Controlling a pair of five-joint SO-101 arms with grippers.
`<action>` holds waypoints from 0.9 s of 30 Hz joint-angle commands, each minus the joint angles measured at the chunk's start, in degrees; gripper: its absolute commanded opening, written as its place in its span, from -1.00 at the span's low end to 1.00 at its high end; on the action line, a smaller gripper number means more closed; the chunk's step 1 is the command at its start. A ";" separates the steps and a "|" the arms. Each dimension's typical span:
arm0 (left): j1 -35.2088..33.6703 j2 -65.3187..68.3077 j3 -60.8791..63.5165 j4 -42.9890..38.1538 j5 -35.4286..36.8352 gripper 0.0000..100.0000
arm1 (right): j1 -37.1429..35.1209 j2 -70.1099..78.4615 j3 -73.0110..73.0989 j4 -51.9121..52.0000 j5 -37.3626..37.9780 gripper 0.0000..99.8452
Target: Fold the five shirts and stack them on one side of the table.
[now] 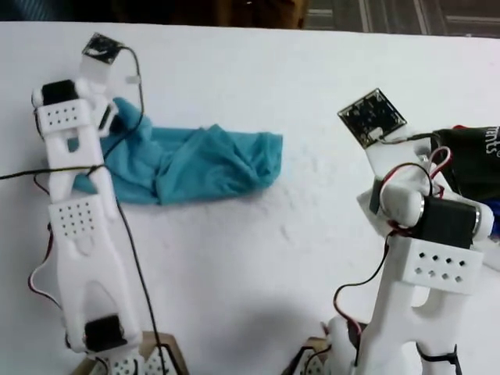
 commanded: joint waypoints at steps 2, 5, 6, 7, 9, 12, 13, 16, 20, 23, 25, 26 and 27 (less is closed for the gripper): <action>2.02 0.53 -0.48 1.14 0.70 -0.67 | -0.31 -1.36 -0.62 0.22 0.18 -0.96; 2.20 -0.18 -0.66 1.05 3.52 -0.97 | -0.31 -1.36 -0.62 0.31 0.18 -0.96; 2.20 -0.88 -0.66 1.14 4.48 -0.94 | -0.31 -1.36 -0.62 0.31 0.18 -0.96; 2.11 -1.67 -0.66 1.14 5.45 -0.91 | -0.31 -1.36 -0.62 0.31 0.18 -0.96; 2.02 -3.60 -0.66 1.14 7.56 -0.94 | -0.31 -1.36 -0.62 0.31 0.18 -0.96; 2.37 -7.21 -0.66 4.22 7.91 -0.95 | -0.31 -1.36 -0.62 -0.04 0.18 -0.96; 2.37 -8.44 -0.66 5.71 7.91 -0.95 | -0.31 -1.36 -0.62 -0.13 0.18 -0.96; 2.11 -11.52 -0.66 8.62 7.91 -0.95 | -0.31 -1.19 -0.62 -0.22 0.18 -0.96; -0.88 -13.19 -0.31 8.62 7.82 -0.93 | -0.31 -1.10 -0.62 -0.22 0.18 -0.96; -4.22 -12.66 -0.04 7.82 11.43 -0.74 | -0.31 -1.10 -0.62 -0.22 0.18 -0.96; -6.51 -10.90 -0.57 7.38 22.68 -0.58 | -0.31 -1.19 -0.53 -0.22 0.18 -0.96; -7.65 -10.02 -0.57 7.03 29.36 -0.52 | -0.31 -1.19 -0.53 -0.22 0.18 -0.96; -8.53 -9.05 -0.48 6.42 35.25 -0.48 | -0.31 -1.10 -0.53 -0.22 0.18 -0.96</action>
